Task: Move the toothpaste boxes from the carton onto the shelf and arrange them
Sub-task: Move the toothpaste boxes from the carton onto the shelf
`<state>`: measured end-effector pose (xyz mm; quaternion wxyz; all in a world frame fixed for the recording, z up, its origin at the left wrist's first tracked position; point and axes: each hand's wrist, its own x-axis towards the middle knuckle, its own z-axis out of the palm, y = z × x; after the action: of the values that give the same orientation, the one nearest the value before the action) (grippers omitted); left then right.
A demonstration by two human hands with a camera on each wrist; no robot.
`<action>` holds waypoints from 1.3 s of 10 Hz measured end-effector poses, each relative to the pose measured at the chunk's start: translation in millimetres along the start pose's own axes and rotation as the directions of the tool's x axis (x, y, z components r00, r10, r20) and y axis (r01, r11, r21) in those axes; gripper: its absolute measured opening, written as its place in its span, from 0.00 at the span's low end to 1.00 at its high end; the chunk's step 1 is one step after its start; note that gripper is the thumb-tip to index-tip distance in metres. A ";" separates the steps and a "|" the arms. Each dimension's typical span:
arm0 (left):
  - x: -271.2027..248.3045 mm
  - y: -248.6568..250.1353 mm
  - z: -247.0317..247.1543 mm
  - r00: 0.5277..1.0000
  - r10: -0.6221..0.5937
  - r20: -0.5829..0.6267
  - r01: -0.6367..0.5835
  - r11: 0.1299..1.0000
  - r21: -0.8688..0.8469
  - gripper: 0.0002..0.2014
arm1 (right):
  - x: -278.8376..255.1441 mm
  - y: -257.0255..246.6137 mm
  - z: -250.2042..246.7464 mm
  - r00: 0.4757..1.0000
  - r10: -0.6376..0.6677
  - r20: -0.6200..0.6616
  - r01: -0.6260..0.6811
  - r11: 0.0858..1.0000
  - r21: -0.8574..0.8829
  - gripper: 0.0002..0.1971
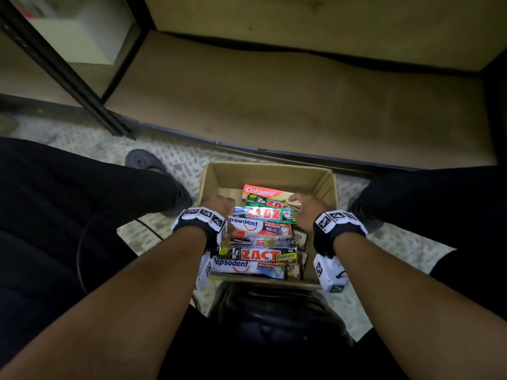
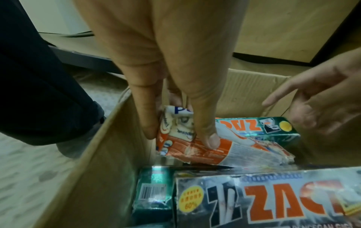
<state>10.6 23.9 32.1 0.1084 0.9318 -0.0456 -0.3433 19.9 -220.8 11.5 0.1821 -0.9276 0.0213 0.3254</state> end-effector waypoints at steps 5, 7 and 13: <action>4.5 -5.0 15.4 0.992 -0.076 0.101 0.096 0.972 -0.214 0.21 | 17.4 -10.9 16.2 0.995 0.041 0.095 -0.040 0.999 -0.012 0.14; 9.1 -1.5 14.6 0.981 -0.092 0.173 0.141 0.943 -0.301 0.20 | 19.5 -6.8 27.5 0.994 -0.009 0.108 0.015 0.998 -0.053 0.20; -19.3 -1.8 -3.4 0.951 -0.122 0.284 0.251 0.841 -0.479 0.22 | -12.2 -3.0 -0.8 0.970 0.231 0.072 -0.237 0.968 0.084 0.20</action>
<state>-1.8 29.3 46.4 0.3100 0.8207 0.1251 -0.4633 11.2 -219.3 20.6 0.1853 -0.8989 0.1398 0.3716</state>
